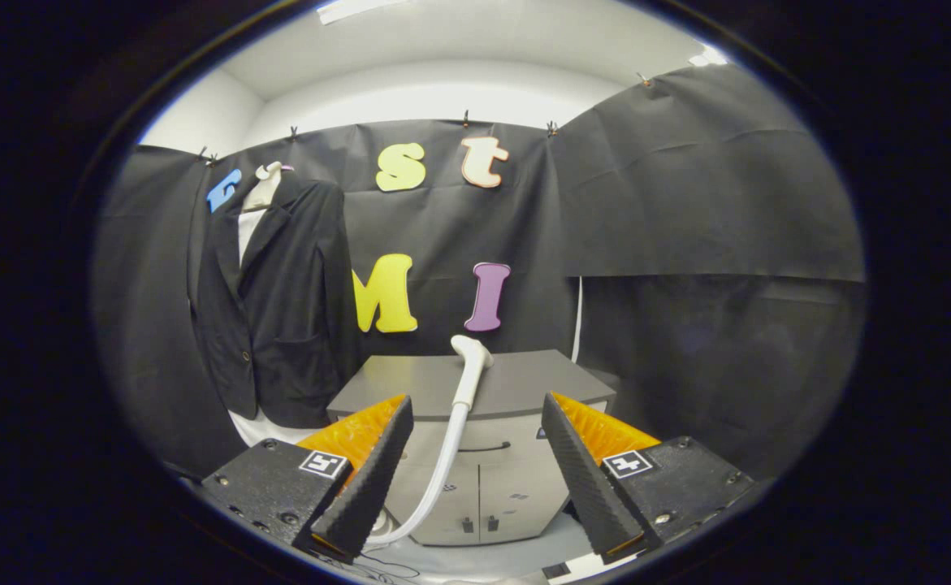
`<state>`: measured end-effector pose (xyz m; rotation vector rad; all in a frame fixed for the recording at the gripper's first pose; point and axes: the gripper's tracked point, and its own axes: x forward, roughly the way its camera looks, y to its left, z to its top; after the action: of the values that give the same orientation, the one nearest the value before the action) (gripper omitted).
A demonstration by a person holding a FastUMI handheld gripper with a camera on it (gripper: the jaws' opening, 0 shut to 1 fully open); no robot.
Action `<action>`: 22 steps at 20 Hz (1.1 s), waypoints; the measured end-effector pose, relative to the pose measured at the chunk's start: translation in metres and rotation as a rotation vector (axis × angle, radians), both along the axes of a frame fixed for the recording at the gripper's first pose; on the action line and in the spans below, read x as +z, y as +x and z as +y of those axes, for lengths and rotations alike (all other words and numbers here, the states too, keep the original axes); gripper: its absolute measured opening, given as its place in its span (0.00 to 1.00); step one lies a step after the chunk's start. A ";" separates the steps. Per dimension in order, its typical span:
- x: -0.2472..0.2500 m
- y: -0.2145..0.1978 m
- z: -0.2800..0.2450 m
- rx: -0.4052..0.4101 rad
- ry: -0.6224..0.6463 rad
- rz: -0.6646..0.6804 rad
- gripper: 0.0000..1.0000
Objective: Iron the clothes twice with a garment steamer, once on the left side and once on the right side.
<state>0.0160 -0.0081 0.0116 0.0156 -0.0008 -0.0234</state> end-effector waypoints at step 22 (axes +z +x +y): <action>0.028 0.201 0.005 0.046 -0.033 0.096 0.99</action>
<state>0.2166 -0.0028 0.0394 -0.0189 0.0950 0.0223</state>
